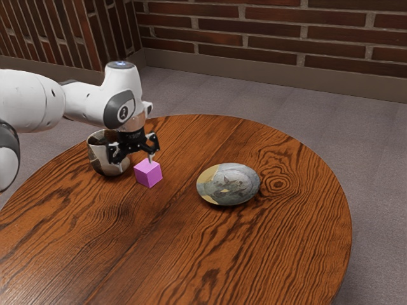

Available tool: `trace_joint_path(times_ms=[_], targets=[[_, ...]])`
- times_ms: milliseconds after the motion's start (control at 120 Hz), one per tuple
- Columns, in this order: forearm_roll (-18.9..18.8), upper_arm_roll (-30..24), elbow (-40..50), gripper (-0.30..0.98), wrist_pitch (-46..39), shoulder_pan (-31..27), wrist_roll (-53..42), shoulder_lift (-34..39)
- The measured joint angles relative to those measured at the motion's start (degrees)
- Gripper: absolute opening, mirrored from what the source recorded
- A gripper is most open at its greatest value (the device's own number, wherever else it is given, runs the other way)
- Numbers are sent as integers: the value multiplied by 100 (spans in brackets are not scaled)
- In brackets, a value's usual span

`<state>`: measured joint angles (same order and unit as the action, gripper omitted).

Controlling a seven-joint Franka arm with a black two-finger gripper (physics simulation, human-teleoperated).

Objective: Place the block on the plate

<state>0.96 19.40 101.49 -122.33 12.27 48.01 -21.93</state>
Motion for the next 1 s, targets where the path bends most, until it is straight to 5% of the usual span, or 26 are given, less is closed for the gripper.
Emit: trace_joint_path(times_ms=[1000], targets=[[507, -32, -1558, 69, -419, -417, 2020, -1721]])
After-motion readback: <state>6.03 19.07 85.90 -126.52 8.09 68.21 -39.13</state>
